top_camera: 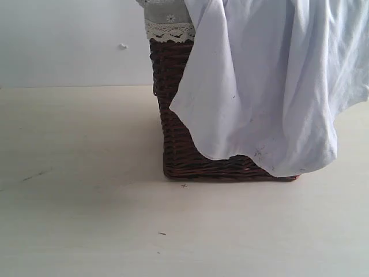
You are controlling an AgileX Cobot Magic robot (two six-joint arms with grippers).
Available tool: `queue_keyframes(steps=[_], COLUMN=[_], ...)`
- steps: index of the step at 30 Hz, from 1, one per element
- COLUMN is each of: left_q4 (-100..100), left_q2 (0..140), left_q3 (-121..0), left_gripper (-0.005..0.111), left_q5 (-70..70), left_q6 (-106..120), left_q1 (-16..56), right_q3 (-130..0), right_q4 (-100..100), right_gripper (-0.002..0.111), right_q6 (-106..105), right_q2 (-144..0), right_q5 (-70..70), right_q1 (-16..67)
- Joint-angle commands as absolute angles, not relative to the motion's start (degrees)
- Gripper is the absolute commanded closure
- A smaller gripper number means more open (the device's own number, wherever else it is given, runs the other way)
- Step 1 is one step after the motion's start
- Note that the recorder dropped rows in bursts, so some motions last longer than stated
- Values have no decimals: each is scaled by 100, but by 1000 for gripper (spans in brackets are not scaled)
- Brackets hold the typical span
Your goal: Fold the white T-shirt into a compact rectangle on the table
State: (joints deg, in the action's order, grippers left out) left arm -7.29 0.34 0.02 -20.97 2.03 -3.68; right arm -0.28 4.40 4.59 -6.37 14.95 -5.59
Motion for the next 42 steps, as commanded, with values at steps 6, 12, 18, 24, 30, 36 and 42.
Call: queue_keyframes(steps=[6, 12, 18, 24, 30, 36, 42], left_q4=[-772, -772, -772, -772, -772, -740, -649], left_q2=[0, 0, 0, 0, 0, 0, 0], left_q3=[0, 0, 0, 0, 0, 0, 0], left_gripper=[107, 107, 107, 107, 107, 107, 107], left_q5=[-2069, -2069, -2069, -2069, -2069, -2046, -2031], left_q6=[166, 166, 166, 166, 166, 270, 725], left_q1=[-326, -326, -326, -326, -326, -329, -329], right_q3=[0, 0, 0, 0, 0, 0, 0], right_q4=[452, 452, 452, 452, 452, 452, 452], right_gripper=[108, 108, 108, 108, 108, 108, 108], right_q6=[456, 456, 456, 456, 456, 456, 456], right_q2=[-600, -600, -600, -600, -600, -600, -600], right_q5=[1462, 1462, 1462, 1462, 1462, 1462, 1462], right_q1=[-592, -592, -592, -592, -592, -592, -592])
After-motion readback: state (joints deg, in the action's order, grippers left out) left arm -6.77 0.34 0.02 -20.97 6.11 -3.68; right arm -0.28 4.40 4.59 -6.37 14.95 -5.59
